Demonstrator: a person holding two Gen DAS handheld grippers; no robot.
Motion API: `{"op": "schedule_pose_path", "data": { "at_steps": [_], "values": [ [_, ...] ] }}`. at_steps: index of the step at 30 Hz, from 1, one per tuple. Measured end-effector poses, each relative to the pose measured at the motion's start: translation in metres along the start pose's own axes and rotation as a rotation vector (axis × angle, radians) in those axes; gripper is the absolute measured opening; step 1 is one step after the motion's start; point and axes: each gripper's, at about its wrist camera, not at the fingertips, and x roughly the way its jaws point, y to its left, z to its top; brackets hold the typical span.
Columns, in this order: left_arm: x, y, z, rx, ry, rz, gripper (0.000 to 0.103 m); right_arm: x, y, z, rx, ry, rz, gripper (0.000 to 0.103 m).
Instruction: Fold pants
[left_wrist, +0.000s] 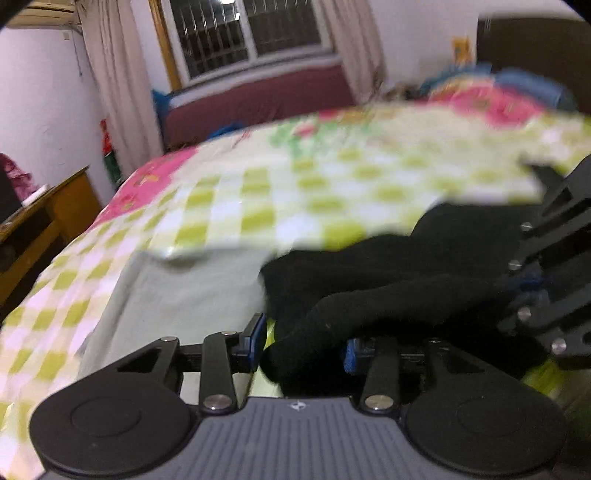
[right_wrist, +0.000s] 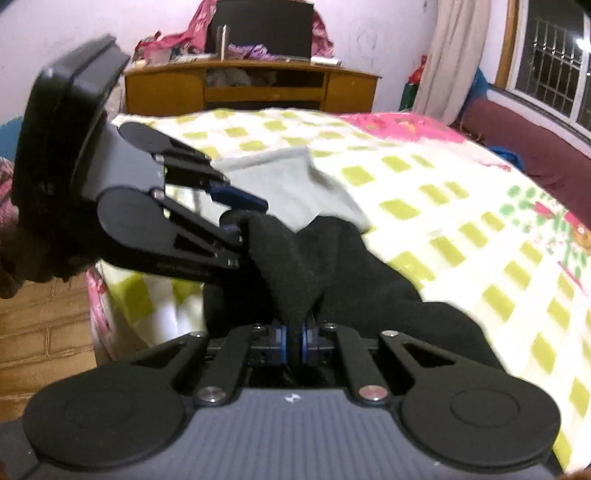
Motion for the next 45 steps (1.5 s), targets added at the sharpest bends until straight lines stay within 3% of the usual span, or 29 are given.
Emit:
{"op": "schedule_pose_path", "data": {
  "at_steps": [2,3,5,8,12,16,23,29,33,35,37,42,45],
  "values": [
    [0.011,-0.005,-0.018,0.026,0.082,0.044,0.058,0.029,0.006,-0.012,0.024,0.095,0.017,0.026],
    [0.01,-0.005,-0.024,0.028,0.098,0.041,0.059,0.037,0.011,-0.017,0.019,0.108,0.012,0.027],
    [0.0,-0.006,-0.025,0.012,0.095,0.053,0.059,0.032,0.019,-0.019,-0.014,0.068,0.008,0.034],
    [-0.014,-0.004,-0.018,0.001,0.089,0.105,0.067,0.014,0.02,-0.019,-0.018,0.014,0.083,0.049],
    [-0.011,0.005,-0.021,0.036,0.157,0.231,0.068,-0.001,0.014,-0.025,0.019,-0.026,0.07,0.049],
    [-0.031,0.003,-0.007,-0.01,0.092,0.226,0.067,-0.029,-0.017,-0.04,0.147,-0.066,0.029,0.049],
    [-0.03,-0.069,0.04,0.085,-0.056,0.065,0.068,-0.092,-0.116,-0.103,0.445,-0.026,-0.292,0.049],
    [0.008,-0.151,0.072,0.097,-0.034,-0.206,0.068,-0.135,-0.218,-0.163,0.738,0.032,-0.549,0.049],
    [0.023,-0.226,0.096,0.161,-0.049,-0.391,0.068,-0.142,-0.279,-0.176,0.9,0.012,-0.584,0.053],
    [0.03,-0.257,0.106,0.195,-0.053,-0.445,0.068,-0.138,-0.309,-0.178,0.952,0.009,-0.579,0.063],
    [0.039,-0.282,0.115,0.208,-0.04,-0.491,0.068,-0.129,-0.333,-0.178,1.002,0.002,-0.578,0.065],
    [0.063,-0.321,0.124,0.228,0.01,-0.511,0.068,-0.083,-0.37,-0.176,1.078,0.104,-0.616,0.068],
    [0.065,-0.334,0.123,0.262,0.014,-0.496,0.068,-0.063,-0.378,-0.18,1.004,0.125,-0.731,0.065]
  ]
}}
